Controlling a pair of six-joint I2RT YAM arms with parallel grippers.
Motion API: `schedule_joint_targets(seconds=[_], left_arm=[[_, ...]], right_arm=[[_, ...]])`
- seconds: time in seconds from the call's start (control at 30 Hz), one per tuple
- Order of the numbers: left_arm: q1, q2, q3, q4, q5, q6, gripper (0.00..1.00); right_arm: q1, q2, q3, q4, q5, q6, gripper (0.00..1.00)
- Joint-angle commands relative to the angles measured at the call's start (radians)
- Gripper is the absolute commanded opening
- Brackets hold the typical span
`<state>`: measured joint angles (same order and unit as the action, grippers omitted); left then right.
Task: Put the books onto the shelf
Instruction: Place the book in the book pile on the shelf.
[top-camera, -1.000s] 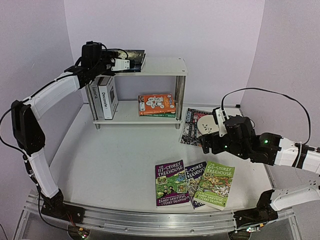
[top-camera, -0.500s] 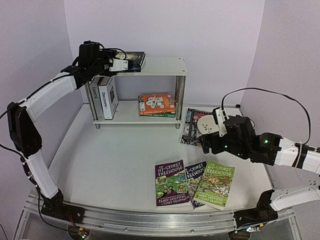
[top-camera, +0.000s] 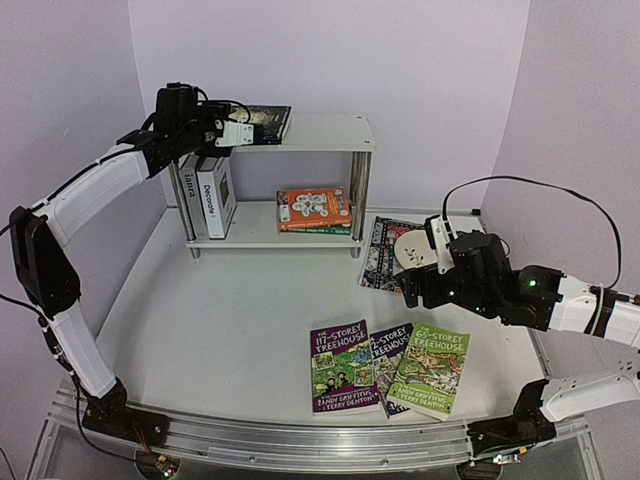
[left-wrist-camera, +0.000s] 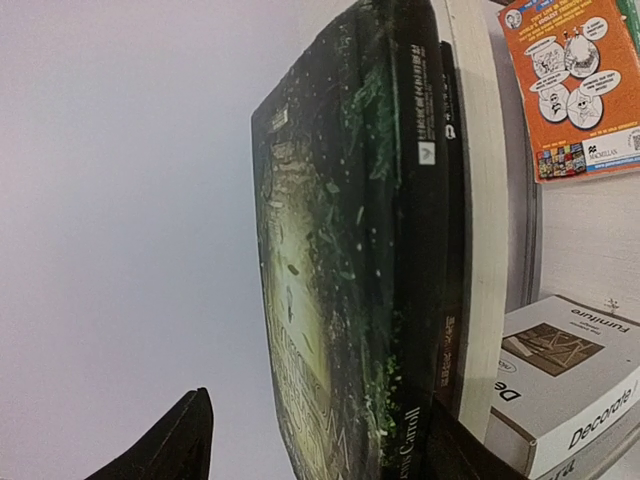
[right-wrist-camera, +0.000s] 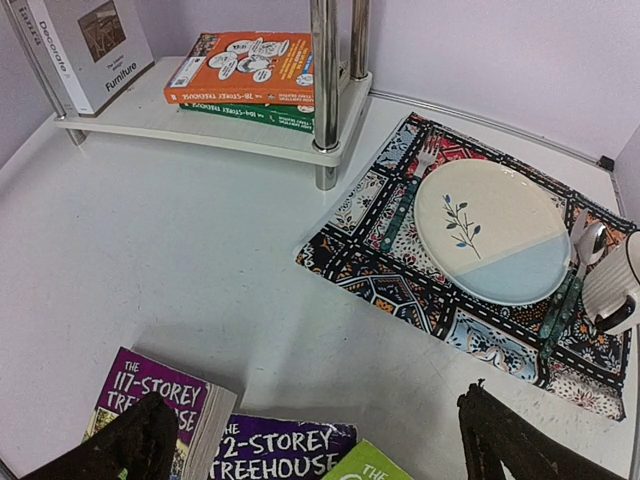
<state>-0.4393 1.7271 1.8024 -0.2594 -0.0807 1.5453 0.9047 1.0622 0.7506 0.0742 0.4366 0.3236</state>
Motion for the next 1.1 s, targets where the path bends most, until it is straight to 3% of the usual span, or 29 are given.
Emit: schedule_joint_targets(seconds=[0.0,0.57,1.07], left_arm=[[0.002,-0.008,0.076,-0.011,0.0,-0.05,0.68],[0.002,0.1,0.217,-0.05,0.046,-0.067,0.69],[-0.003,-0.081,-0.001,-0.061,0.054,-0.1,0.75]], right_arm=[[0.001,-0.013,0.03,-0.004,0.009,0.012,0.98],[0.002,-0.022,0.027,-0.004,0.024,0.012,0.98],[0.001,0.014,0.05,-0.003,0.0,0.013,0.98]])
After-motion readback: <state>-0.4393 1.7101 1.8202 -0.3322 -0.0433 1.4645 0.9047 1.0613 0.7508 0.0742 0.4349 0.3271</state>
